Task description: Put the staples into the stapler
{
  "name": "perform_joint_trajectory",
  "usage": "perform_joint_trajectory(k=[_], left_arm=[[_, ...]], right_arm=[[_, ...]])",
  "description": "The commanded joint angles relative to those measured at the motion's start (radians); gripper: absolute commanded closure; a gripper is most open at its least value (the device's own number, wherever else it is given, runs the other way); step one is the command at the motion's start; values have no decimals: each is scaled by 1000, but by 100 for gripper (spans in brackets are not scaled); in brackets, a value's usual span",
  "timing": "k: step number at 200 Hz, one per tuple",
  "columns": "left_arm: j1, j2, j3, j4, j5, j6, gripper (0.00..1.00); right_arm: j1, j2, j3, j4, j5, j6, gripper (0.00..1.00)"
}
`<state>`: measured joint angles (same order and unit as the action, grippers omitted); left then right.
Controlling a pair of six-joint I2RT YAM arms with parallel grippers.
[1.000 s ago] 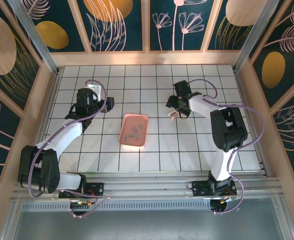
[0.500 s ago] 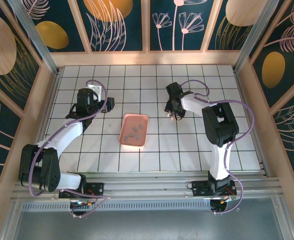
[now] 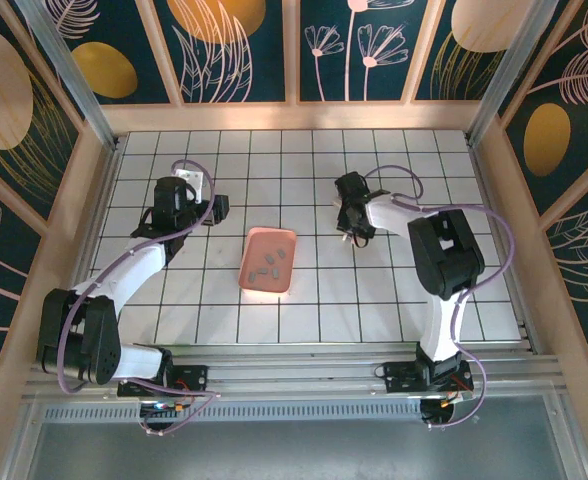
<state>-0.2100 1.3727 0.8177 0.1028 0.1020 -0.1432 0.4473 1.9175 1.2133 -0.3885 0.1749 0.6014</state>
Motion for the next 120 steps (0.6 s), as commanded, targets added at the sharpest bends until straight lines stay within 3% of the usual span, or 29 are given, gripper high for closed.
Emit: perform_joint_trajectory(k=[1, 43, 88, 120], left_arm=[[-8, -39, -25, 55, 64, -13, 28], [-32, -101, -105, 199, 240, -1, 31], [-94, -124, -124, 300, 369, -67, 31], [-179, -80, -60, 248, 397, -108, 30]], right_arm=[[14, -154, -115, 156, -46, -8, 62], [13, -408, -334, 448, -155, -107, 65], [24, -626, -554, 791, -387, -347, 66], [104, -701, -618, 896, -312, -606, 67]])
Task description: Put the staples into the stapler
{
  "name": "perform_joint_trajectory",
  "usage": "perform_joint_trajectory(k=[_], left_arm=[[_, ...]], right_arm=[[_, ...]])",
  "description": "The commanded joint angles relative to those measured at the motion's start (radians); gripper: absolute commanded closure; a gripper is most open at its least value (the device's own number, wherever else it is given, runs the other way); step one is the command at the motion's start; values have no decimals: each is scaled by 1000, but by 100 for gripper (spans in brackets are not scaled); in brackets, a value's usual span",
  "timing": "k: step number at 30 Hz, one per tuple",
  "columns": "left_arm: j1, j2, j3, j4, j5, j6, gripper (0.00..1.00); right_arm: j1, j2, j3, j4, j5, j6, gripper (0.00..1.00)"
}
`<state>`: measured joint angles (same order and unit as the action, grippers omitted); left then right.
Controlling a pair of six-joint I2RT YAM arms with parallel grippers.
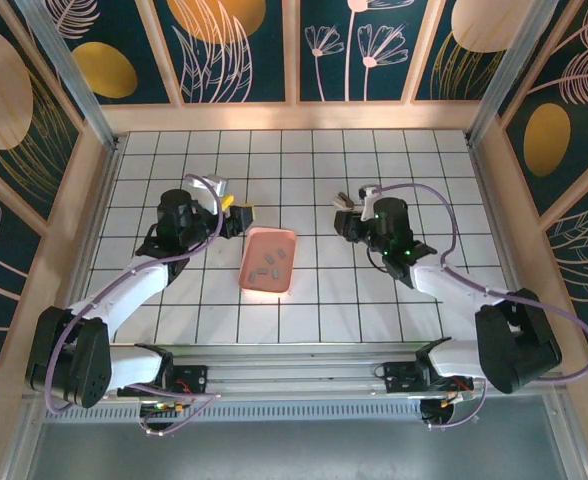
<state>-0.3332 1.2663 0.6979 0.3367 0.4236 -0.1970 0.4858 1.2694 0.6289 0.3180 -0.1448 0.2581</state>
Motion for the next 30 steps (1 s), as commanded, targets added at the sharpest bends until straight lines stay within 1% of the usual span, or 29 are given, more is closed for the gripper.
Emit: perform_joint_trajectory(k=[1, 5, 8, 12, 17, 22, 24, 26, 28, 30], left_arm=[[-59, 28, 62, 13, 77, -56, 30], [-123, 65, 111, -20, 118, -84, 30], [-156, 81, 136, -29, 145, -97, 30], [-180, 105, 163, -38, 167, -101, 29], [-203, 142, 209, -91, 186, -84, 30], [-225, 160, 227, -92, 216, -87, 30], [-225, 161, 226, -85, 211, -91, 30], [-225, 150, 212, -68, 176, -94, 30], [-225, 130, 186, -37, 138, -87, 29], [-225, 101, 138, 37, 102, -77, 29]], right_arm=[[72, -54, -33, 191, 12, -271, 67], [176, -63, -65, 270, 106, -551, 67], [223, -58, -92, 336, 128, -720, 67], [254, -40, -86, 362, 129, -821, 67], [280, -29, -109, 434, 103, -917, 67], [283, -9, -95, 445, 111, -928, 67], [274, -4, -86, 447, 128, -869, 66], [255, -4, -63, 401, 126, -754, 66], [229, -5, -35, 343, 134, -584, 66], [204, -8, -8, 271, 131, -413, 66]])
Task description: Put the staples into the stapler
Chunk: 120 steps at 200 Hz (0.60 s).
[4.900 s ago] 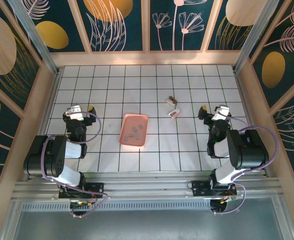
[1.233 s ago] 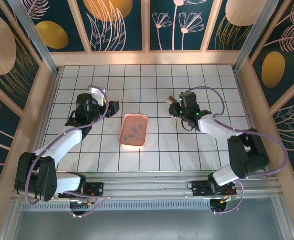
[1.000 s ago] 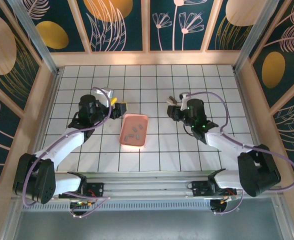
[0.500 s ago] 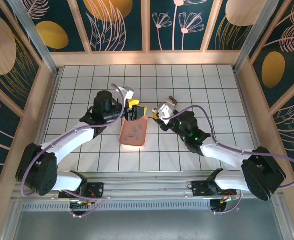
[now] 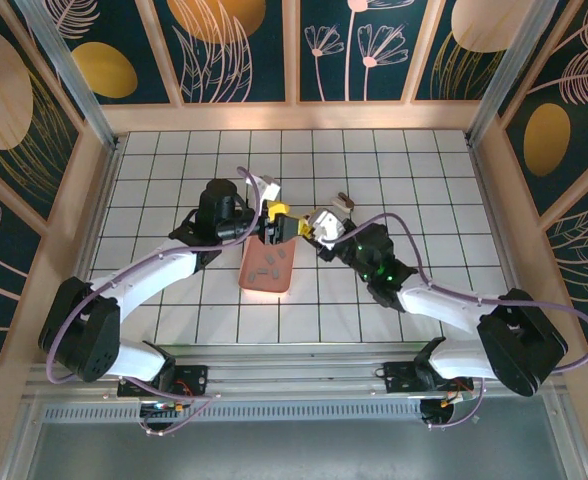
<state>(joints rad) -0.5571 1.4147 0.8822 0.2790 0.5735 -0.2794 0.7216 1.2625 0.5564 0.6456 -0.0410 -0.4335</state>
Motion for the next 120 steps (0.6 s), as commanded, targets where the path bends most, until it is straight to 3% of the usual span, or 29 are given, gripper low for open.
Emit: perform_joint_trajectory(k=[1, 24, 52, 75, 120], left_arm=[[-2, -58, -74, 141, -58, 8, 30], [-4, -77, -181, 310, -121, 30, 33], [-41, -53, -263, 443, -153, 102, 32], [-81, -1, -258, 461, -182, 103, 32], [-138, 97, -210, 545, -192, 26, 33]], right_arm=[[-42, -2, 75, -84, 25, 357, 66], [-87, 3, 102, -151, -38, 676, 67], [-150, 20, 45, -72, -110, 1092, 71], [-159, 33, 56, -74, -136, 1191, 72], [-126, 56, 92, -121, -110, 1234, 73]])
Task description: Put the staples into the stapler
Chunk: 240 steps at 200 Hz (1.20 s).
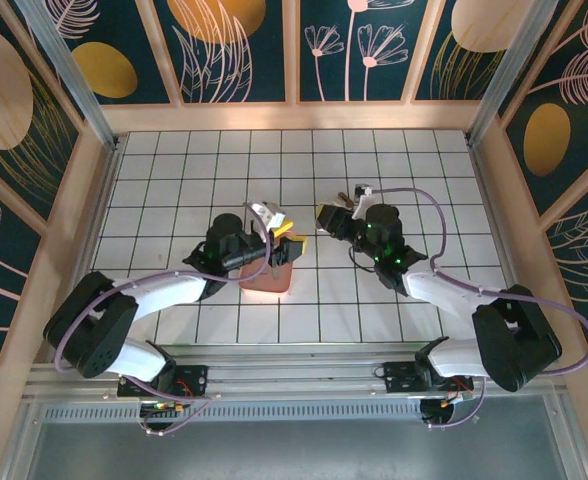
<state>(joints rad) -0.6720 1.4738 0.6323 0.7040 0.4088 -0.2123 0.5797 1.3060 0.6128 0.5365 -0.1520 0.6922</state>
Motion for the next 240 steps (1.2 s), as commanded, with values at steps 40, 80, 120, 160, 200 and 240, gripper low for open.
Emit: perform_joint_trajectory(k=[40, 80, 120, 160, 200, 240], left_arm=[[-39, 94, 68, 186, -70, -121, 33], [-58, 134, 95, 203, -65, -132, 33], [-69, 148, 102, 179, -88, -131, 35], [-69, 142, 97, 175, -105, -122, 36], [-69, 135, 94, 195, -155, -137, 40], [-68, 125, 92, 213, -221, -137, 52]], right_arm=[[17, 22, 20, 17, 17, 250, 73], [45, 42, 11, 65, 50, 333, 73], [55, 48, 0, 127, 63, 378, 73], [51, 42, -21, 195, 44, 421, 73], [49, 41, -22, 204, -10, 441, 73], [49, 33, -41, 219, -56, 467, 73]])
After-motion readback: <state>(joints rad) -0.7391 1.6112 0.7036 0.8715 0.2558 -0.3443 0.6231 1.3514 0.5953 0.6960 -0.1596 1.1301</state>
